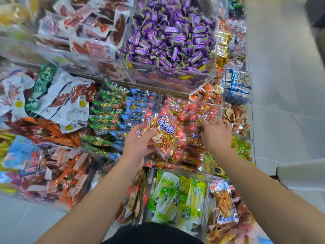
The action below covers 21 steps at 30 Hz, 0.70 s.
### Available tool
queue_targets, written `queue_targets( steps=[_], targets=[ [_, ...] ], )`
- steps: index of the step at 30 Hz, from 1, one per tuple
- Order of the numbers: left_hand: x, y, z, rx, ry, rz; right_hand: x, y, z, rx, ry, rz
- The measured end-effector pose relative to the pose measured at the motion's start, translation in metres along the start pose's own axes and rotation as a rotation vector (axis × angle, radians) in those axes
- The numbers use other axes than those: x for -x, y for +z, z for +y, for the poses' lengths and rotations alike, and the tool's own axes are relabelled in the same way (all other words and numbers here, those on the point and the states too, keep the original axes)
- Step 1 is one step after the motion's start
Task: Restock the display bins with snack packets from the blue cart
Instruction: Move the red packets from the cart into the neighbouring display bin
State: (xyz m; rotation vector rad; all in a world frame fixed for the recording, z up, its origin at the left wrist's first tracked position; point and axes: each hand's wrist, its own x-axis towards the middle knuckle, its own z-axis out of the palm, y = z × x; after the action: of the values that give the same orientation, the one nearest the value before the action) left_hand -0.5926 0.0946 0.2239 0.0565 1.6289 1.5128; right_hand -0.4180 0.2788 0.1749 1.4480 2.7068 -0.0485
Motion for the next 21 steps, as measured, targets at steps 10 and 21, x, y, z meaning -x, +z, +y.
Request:
queue_targets(
  steps=[10, 21],
  targets=[
    [0.009, 0.007, -0.006, -0.037, 0.032, -0.027, 0.023, -0.029, 0.007, -0.139, 0.066, 0.088],
    [0.028, 0.03, -0.016, -0.236, 0.159, -0.092, 0.068, -0.075, -0.012, -1.048, 0.124, -0.132]
  ],
)
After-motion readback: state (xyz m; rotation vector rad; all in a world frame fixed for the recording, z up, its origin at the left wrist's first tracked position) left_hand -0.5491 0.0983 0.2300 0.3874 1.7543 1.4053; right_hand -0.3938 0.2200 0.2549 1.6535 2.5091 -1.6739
